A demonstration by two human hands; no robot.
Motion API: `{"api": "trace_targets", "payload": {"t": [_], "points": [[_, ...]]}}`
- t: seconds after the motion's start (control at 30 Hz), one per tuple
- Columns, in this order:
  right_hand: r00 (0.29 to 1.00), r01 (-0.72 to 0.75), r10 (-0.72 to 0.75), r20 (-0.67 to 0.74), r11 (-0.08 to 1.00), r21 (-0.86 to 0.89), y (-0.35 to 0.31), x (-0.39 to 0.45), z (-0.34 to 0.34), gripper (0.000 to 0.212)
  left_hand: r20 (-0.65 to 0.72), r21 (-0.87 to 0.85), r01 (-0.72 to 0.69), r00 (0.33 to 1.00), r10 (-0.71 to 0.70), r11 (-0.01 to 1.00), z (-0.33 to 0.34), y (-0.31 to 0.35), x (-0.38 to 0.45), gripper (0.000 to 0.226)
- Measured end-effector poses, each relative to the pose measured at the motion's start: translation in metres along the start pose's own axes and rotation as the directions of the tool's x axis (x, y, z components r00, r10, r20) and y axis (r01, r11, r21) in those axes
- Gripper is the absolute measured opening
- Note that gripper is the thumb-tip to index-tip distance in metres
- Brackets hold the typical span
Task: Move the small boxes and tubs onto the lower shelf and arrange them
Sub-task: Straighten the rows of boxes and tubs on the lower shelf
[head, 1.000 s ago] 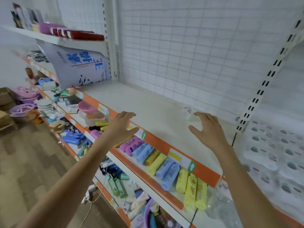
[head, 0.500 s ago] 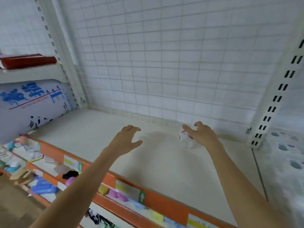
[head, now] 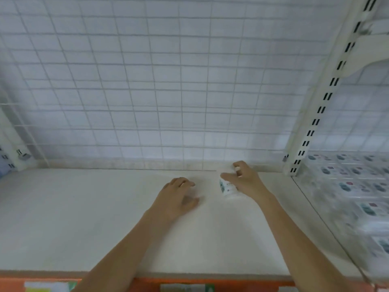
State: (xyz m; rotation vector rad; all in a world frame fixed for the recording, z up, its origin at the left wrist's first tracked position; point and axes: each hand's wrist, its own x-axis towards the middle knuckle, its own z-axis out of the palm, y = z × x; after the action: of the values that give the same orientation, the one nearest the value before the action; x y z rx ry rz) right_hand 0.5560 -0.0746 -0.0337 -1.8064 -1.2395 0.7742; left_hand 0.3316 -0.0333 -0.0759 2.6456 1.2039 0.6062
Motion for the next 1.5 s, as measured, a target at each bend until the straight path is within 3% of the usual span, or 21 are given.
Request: {"api": "trace_targets", "payload": {"t": [0.13,0.33,0.5,0.7,0.87,0.97,1.1,1.13,1.2,1.27,1.37,1.5], "points": [[0.997,0.046,-0.032,-0.075,0.980,0.194,0.002,-0.026,0.004,0.054,-0.002,-0.049,-0.068,0.998,0.068,0.996,-0.007,-0.013,-0.007,0.073],[0.982,0.062,0.001,-0.187,0.941,0.332,0.020,-0.079,-0.001,0.043,-0.003,-0.163,-0.116,0.993,0.117,0.980,-0.013,-0.027,-0.015,0.075],[0.964,0.110,0.029,-0.265,0.862,0.494,0.024,-0.138,-0.031,0.052,0.015,-0.207,-0.298,0.951,0.308,0.932,-0.006,0.014,-0.015,0.070],[0.881,0.197,0.085,-0.465,0.828,0.524,0.056,-0.234,-0.090,0.054,0.049,-0.249,-0.509,0.843,0.536,0.824,0.015,0.110,-0.016,0.057],[0.790,0.218,0.190,-0.583,0.802,0.557,0.099,-0.321,-0.142,0.050,0.040,-0.372,-0.639,0.713,0.700,0.673,0.043,0.229,-0.033,0.042],[0.726,0.200,0.271,-0.632,0.797,0.571,0.129,-0.374,-0.174,0.040,0.009,-0.425,-0.686,0.650,0.760,0.591,0.063,0.304,-0.049,0.045],[0.669,0.216,0.359,-0.651,0.744,0.633,0.168,-0.432,-0.217,0.028,-0.006,-0.449,-0.681,0.651,0.759,0.579,0.090,0.395,-0.069,0.063],[0.658,0.210,0.368,-0.656,0.748,0.630,0.175,-0.444,-0.229,0.033,0.002,-0.437,-0.684,0.649,0.761,0.584,0.097,0.415,-0.071,0.067],[0.652,0.157,0.360,-0.667,0.797,0.583,0.184,-0.462,-0.257,0.078,0.030,-0.416,-0.686,0.646,0.763,0.597,0.108,0.451,-0.071,0.063],[0.629,0.140,0.342,-0.698,0.834,0.534,0.190,-0.473,-0.283,0.095,0.053,-0.393,-0.684,0.651,0.758,0.615,0.118,0.481,-0.064,0.054],[0.616,0.107,0.324,-0.718,0.869,0.484,0.201,-0.484,-0.320,0.093,0.092,-0.392,-0.648,0.679,0.729,0.653,0.131,0.520,-0.049,0.045],[0.605,0.071,0.289,-0.742,0.908,0.413,0.225,-0.484,-0.367,0.068,0.101,-0.394,-0.628,0.696,0.711,0.671,0.152,0.567,-0.023,0.043]]}}
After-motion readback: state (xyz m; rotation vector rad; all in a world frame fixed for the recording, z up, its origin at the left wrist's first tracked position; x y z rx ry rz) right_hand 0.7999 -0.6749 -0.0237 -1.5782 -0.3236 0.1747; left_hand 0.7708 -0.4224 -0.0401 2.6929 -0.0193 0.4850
